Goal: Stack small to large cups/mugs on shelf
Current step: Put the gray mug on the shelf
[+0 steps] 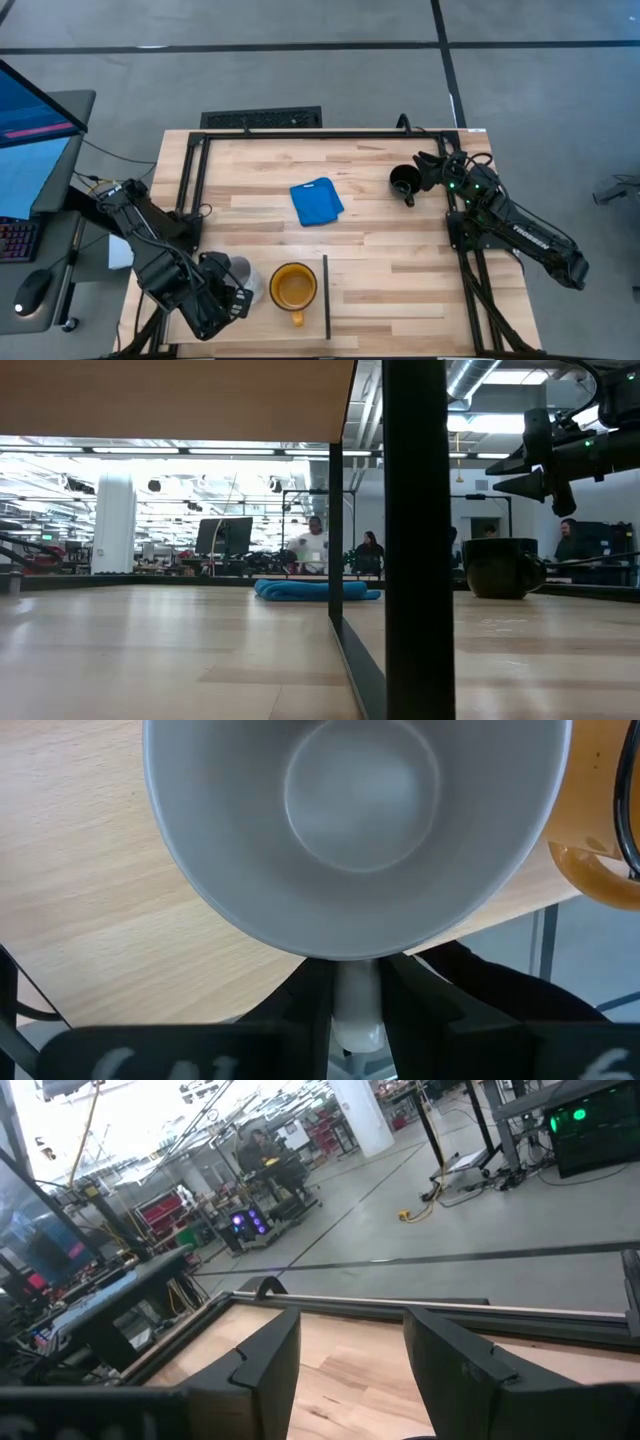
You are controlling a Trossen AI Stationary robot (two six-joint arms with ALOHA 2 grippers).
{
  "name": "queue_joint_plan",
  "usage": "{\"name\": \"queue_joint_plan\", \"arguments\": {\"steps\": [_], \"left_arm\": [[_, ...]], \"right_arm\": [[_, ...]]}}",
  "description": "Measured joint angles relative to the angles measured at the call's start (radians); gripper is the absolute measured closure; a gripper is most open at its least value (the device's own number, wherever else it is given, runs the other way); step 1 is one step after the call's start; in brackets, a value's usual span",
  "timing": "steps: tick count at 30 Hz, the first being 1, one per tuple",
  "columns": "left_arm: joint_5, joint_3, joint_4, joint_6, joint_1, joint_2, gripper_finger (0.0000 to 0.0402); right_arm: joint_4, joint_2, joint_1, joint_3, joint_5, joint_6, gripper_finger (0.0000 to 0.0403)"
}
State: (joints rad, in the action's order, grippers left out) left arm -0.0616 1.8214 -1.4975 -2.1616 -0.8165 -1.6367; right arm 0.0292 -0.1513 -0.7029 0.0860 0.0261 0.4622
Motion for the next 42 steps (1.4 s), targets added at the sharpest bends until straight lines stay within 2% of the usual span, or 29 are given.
{"name": "queue_joint_plan", "arguments": {"steps": [11,42], "left_arm": [[-0.002,0.000,0.000,0.002,0.000,0.000,0.0323],[-0.026,0.000,0.071,0.000,0.011,0.000,0.0319]], "right_arm": [[0.000,0.000,0.000,0.000,0.000,0.000,0.0200],[0.000,0.000,0.000,0.000,0.000,-0.003,0.0200]]}}
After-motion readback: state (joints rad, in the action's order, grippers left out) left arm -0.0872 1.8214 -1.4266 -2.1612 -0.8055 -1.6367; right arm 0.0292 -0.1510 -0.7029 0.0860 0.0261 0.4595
